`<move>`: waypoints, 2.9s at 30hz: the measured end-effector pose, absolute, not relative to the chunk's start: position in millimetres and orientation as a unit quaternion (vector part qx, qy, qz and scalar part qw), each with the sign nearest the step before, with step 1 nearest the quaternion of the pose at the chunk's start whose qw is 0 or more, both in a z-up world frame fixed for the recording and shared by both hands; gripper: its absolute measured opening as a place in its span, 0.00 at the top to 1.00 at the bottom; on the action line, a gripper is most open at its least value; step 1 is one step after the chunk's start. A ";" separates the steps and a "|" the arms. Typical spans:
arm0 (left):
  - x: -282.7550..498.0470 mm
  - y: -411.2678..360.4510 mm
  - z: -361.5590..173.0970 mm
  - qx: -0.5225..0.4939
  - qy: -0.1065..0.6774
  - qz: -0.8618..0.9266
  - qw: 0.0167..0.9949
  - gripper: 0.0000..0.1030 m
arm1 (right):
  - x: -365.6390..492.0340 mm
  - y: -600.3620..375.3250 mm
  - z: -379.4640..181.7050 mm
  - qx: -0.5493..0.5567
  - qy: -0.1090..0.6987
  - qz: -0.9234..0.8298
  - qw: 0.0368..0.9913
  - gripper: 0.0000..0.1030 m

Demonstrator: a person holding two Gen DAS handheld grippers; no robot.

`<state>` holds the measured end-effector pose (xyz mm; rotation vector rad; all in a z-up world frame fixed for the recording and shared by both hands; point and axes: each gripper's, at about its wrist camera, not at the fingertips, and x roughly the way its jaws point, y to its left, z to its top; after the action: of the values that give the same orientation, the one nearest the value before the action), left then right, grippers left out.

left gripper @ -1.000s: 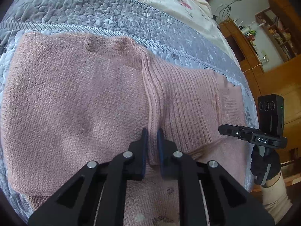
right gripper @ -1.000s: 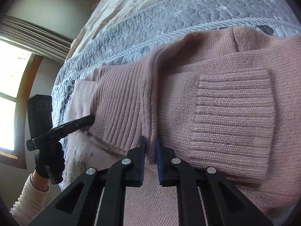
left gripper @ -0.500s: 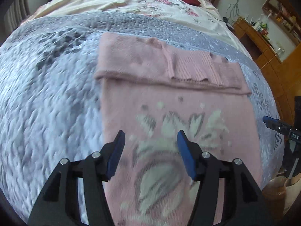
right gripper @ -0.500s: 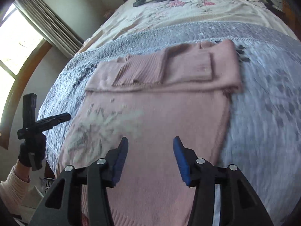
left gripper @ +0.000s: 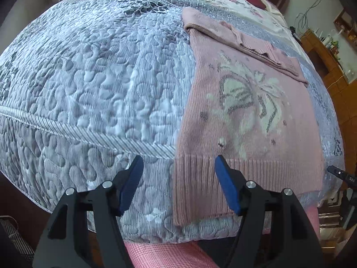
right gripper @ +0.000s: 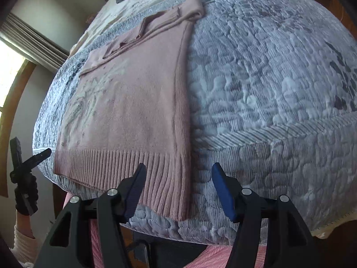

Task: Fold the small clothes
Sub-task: 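Open both tools and move them to the sweater hem, then grasp the ribbed hem with both tools and lift it toward the collar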

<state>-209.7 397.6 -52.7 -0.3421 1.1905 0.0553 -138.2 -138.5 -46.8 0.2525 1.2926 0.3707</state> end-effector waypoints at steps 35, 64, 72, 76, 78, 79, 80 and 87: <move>-190.5 392.5 -52.5 -0.326 0.560 -0.066 0.759 0.92 | -121.7 -130.9 -46.0 0.267 0.595 0.301 0.696 0.90; -51.7 453.6 -82.7 -0.418 0.530 -0.050 0.736 0.85 | 56.3 -149.1 -82.8 0.372 0.613 0.242 0.654 0.77; -71.6 486.3 -57.0 -0.459 0.471 -0.019 0.753 0.55 | 52.3 -162.1 -38.6 0.273 0.585 0.233 0.728 0.56; -61.3 473.6 -40.4 -0.374 0.486 -0.021 0.790 0.48 | 53.0 -115.9 -18.8 0.144 0.577 0.266 0.758 0.46; -52.1 457.5 -38.3 -0.323 0.502 -0.034 0.802 0.43 | 56.1 -95.9 -16.8 0.106 0.574 0.283 0.761 0.40; -47.8 448.3 -37.9 -0.292 0.509 -0.039 0.809 0.40 | 58.0 -86.0 -17.7 0.090 0.573 0.290 0.761 0.39; -43.9 439.7 -38.6 -0.263 0.514 -0.043 0.815 0.39 | 61.0 -78.8 -18.6 0.076 0.573 0.293 0.762 0.38; -19.6 412.5 -68.3 -0.149 0.564 -0.054 0.811 0.35 | 76.2 -49.9 -42.1 -0.015 0.589 0.288 0.755 0.33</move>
<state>-19.6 412.5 -68.3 -0.3188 1.2040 -0.1157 76.2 -49.9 -42.1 -0.0333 1.2859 0.6286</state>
